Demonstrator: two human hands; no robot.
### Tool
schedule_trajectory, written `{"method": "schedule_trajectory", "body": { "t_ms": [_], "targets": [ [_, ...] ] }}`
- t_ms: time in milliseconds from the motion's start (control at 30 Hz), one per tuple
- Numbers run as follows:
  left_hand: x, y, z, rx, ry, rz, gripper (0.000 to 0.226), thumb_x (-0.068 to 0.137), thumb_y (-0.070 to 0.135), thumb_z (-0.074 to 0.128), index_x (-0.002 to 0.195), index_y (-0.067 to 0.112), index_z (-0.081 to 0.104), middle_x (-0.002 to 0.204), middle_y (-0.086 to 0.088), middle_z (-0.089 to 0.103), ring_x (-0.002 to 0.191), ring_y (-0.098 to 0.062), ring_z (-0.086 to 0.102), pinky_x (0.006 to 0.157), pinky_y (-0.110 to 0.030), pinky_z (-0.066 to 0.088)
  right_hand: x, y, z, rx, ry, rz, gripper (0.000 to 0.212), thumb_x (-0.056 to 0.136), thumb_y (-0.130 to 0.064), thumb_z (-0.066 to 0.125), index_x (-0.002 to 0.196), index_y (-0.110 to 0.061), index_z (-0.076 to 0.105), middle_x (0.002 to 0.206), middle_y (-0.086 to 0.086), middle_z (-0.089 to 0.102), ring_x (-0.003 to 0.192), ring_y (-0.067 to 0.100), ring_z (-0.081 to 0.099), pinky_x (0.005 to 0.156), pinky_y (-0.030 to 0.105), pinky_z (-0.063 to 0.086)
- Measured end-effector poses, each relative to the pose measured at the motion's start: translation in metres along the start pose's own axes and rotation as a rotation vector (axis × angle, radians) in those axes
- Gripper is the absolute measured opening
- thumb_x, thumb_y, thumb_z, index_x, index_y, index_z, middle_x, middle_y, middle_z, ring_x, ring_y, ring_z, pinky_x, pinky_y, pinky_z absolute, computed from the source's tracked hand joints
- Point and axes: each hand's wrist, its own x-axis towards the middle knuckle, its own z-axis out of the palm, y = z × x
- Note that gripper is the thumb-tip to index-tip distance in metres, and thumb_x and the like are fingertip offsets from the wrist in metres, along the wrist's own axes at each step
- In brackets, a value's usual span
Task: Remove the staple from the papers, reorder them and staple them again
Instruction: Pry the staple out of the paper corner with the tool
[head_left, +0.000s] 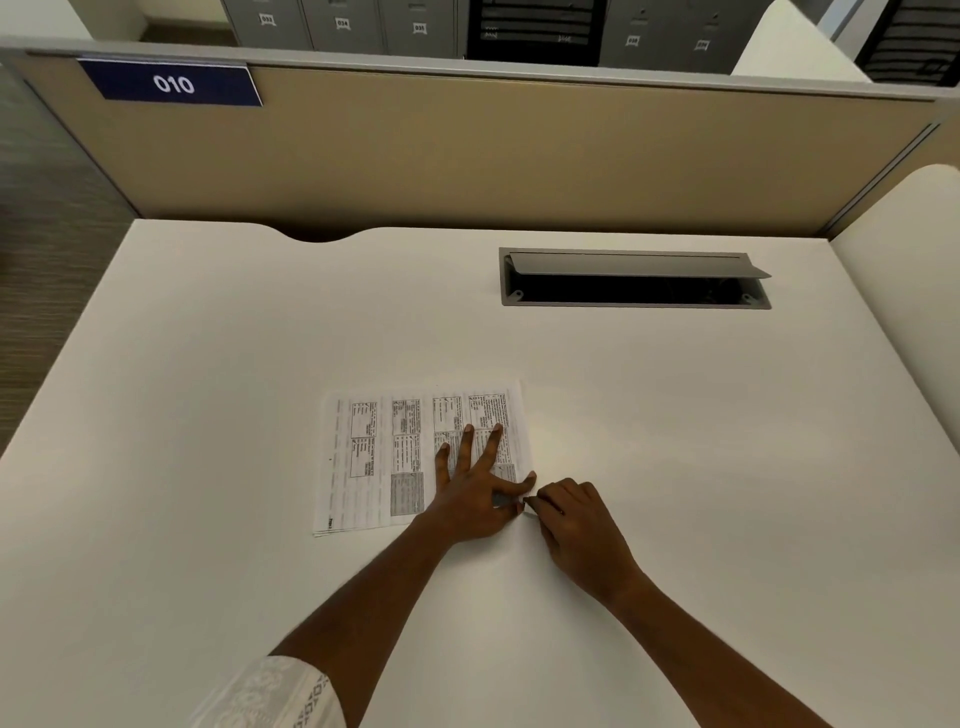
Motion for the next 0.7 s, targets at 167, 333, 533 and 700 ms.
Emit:
{"method": "schedule_trajectory", "body": {
  "t_ms": [167,333,533,700],
  "targets": [
    [0.000,0.000,-0.001,-0.011,-0.008,0.000,0.040,0.099,0.055,0.052,0.138,0.061,0.047,0.169,0.003,-0.022,0.150,-0.034,-0.034,0.117,-0.060,-0.021,-0.001,0.003,0.002,-0.053,0.018,-0.083,0.015,0.087,-0.004,0.067,0.101,-0.008,0.071,0.091,0.005,0.066,0.084,0.024,0.059,0.073,0.033,0.044],
    [0.000,0.000,0.001,-0.002,0.003,0.002,0.039,0.099,0.056,0.050,0.137,0.062,0.047,0.169,0.003,-0.021,0.151,-0.035,-0.033,0.118,-0.062,-0.019,-0.001,0.004,0.001,-0.026,-0.002,-0.074,0.018,0.083,-0.003,0.070,0.101,-0.009,0.070,0.092,0.004,0.066,0.083,0.024,0.060,0.072,0.033,0.047],
    [0.001,-0.002,-0.001,-0.032,-0.021,-0.004,0.041,0.098,0.054,0.053,0.138,0.061,0.048,0.169,0.005,-0.023,0.150,-0.033,-0.035,0.118,-0.061,-0.020,0.002,0.021,-0.008,0.307,0.072,0.343,0.023,0.082,-0.004,0.073,0.104,-0.012,0.071,0.098,0.000,0.065,0.089,0.019,0.062,0.076,0.027,0.052],
    [-0.001,0.001,0.004,-0.072,0.044,-0.023,0.037,0.095,0.065,0.050,0.132,0.060,0.055,0.170,0.007,-0.017,0.153,-0.030,-0.031,0.121,-0.060,-0.018,0.008,0.031,-0.012,0.364,0.063,0.417,0.022,0.083,-0.005,0.073,0.101,-0.017,0.072,0.092,-0.004,0.066,0.085,0.016,0.063,0.072,0.028,0.053]
  ]
}}
